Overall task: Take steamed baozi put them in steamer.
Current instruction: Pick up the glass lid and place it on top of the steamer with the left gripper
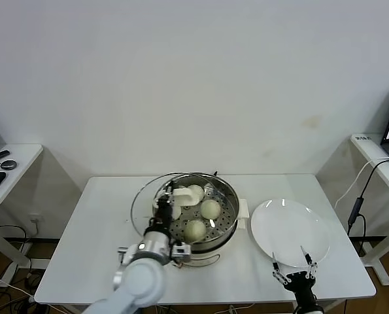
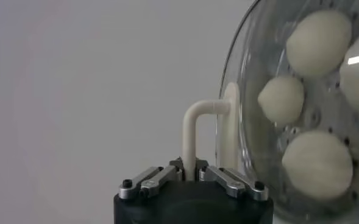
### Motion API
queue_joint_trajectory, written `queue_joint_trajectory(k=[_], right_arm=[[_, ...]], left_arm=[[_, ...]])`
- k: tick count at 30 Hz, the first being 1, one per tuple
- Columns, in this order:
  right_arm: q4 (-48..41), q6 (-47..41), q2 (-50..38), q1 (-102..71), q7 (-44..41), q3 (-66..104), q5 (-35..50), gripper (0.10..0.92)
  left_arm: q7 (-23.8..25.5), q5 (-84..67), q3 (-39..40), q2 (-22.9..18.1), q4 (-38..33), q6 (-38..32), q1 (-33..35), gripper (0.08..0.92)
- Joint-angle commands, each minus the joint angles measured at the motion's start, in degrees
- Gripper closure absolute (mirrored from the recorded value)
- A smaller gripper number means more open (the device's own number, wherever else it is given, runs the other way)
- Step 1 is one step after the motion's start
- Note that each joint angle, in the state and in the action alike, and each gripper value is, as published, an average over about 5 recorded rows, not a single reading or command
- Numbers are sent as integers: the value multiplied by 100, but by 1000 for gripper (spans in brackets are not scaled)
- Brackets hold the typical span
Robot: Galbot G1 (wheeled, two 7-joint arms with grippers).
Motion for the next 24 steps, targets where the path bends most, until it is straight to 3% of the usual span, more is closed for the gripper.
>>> queue_joint_trajectory(k=[1,24], right_arm=[[-48,23,7,11,15,-64,-113,203],[-94,76,-78,-37,3,-27,-59,203]], left_arm=[[396,752,647,-761,577,186,-537,831],[-136,499,535,-991,1389,168,-602,831]])
